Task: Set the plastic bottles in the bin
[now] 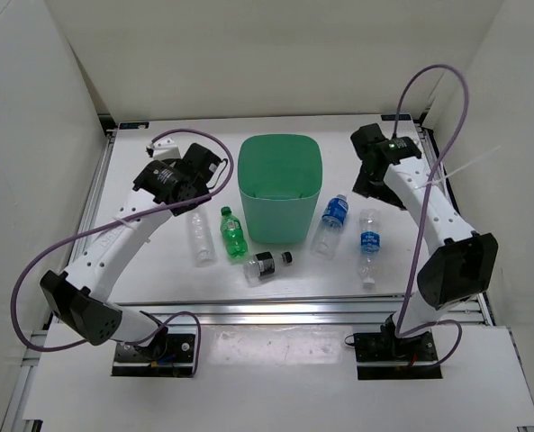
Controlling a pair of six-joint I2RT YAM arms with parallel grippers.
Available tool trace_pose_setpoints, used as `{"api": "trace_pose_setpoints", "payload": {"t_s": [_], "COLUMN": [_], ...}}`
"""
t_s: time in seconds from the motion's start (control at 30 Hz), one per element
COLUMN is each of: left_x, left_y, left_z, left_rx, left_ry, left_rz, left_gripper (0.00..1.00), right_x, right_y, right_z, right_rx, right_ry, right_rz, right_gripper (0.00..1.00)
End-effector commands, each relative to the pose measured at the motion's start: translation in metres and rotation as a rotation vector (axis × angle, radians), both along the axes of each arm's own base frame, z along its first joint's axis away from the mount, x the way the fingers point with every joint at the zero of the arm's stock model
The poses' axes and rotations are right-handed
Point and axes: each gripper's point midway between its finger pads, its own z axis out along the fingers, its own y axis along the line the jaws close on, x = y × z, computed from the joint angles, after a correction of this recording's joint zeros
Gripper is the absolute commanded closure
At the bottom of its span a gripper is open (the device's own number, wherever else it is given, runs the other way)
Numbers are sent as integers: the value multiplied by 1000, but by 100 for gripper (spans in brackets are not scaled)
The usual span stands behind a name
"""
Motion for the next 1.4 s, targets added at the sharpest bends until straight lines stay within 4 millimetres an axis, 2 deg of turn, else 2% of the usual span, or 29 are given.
{"api": "trace_pose_setpoints", "payload": {"t_s": [0.0,0.07,0.1,0.23,0.33,0.47,0.57,0.67,0.7,0.77,0.83,0.9,0.97,1.0,1.03,1.1,1.13,1.17,1.2,1.23,1.27,1.3,1.33,1.37], "left_x": [-5,-4,-4,-5,-10,-14,-14,-13,-14,-14,-17,-14,-12,-14,-13,-11,-8,-6,-6,-3,-1,0,2,3], "left_y": [9,10,14,21,26,30,28,21,20,17,15,11,6,4,5,4,6,8,10,11,13,14,13,12], "left_z": [-2,-7,-5,-6,-6,0,4,3,-2,-9,-15,-14,-22,-20,-24,-27,-33,-36,-41,-46,-49,-51,-57,-61], "left_rx": [27,13,9,37,52,47,26,-14,-11,-40,-62,-92,-108,-124,-131,-142,-145,-128,-118,-105,-91,-80,-70,-64], "left_ry": [46,59,51,62,61,27,-1,-17,-4,4,17,1,7,3,5,3,7,14,22,34,41,47,70,82], "left_rz": [-16,-13,-1,-13,-15,-16,-35,-72,-84,-92,-116,-129,-140,-149,-145,-142,-123,-114,-94,-76,-70,-65,-64,-63], "left_gripper": [1,1,1,1,1,1,1,1,1,1,1,1,1,1,1,1,1,1,1,1,1,1,1,1], "right_x": [1,-1,-8,-14,-21,-39,-47,-54,-53,-54,-54,-39,-37,-16,-16,-1,10,15,19,35,37,52,60,63], "right_y": [49,61,60,59,54,42,36,34,32,32,33,40,44,52,56,77,86,103,110,124,141,153,163,182], "right_z": [-38,-55,-71,-100,-120,-155,-170,-181,-181,-176,-154,-120,-71,-24,10,71,134,161,185,202,228,221,220,221], "right_rx": [219,273,276,335,369,372,382,392,394,395,407,393,380,397,409,446,477,486,464,452,435,356,323,305], "right_ry": [162,202,248,272,317,411,437,473,471,461,432,346,244,109,27,-147,-323,-398,-463,-525,-601,-585,-590,-601], "right_rz": [281,312,308,274,257,210,185,170,161,163,172,180,171,188,202,268,316,382,449,502,576,651,686,736], "right_gripper": [0,0,0,0,0,0,0,23,36,44,53,61,65,66,66,66,66,68,68,68,66,66,65,65]}}
